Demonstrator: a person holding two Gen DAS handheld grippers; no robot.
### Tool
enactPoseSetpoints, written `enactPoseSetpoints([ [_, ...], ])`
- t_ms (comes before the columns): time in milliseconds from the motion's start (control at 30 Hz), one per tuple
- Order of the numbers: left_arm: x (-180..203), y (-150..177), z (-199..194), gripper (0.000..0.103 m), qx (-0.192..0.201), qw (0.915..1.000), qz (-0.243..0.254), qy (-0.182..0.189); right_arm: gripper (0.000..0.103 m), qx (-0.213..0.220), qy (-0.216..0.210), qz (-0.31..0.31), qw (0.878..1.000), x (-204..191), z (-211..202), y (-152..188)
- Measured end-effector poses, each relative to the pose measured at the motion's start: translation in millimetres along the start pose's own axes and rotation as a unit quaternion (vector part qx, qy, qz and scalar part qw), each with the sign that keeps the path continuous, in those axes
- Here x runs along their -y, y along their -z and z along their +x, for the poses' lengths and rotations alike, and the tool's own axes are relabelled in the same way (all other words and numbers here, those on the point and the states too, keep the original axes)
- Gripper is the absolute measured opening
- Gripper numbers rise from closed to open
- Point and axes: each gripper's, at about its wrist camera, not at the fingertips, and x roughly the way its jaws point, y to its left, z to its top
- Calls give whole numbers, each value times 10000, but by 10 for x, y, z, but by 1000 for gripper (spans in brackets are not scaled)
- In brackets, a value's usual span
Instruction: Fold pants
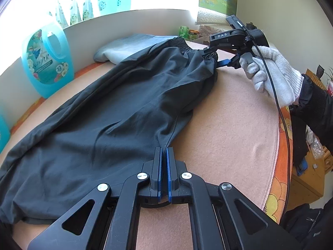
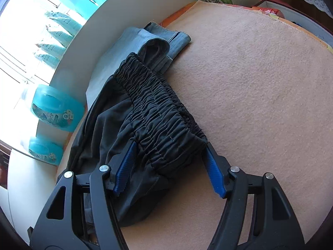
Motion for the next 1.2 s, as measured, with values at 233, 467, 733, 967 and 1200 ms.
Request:
enactPoseSetpoints([
  [233,4,18,-128,2,154,9998,9,-89,32,405,-38,-55,9992,-128,-172,-85],
  [467,169,46,-5,47,-20,9996,200,-211,31,464,43,-213,9987,-263,-233,-123],
  [733,101,58,338,5,-272,9941,651,-828,29,545,-2,-262,9982,-308,-297,-127],
  [967,-133,-103,-216,4,313,9992,-162,-177,25,784,-106,-459,9958,-366,-520,-48],
  [1200,240,-161,-710,4,597,9978,213,178,22,1507,65,-1009,9834,-389,-1264,189],
])
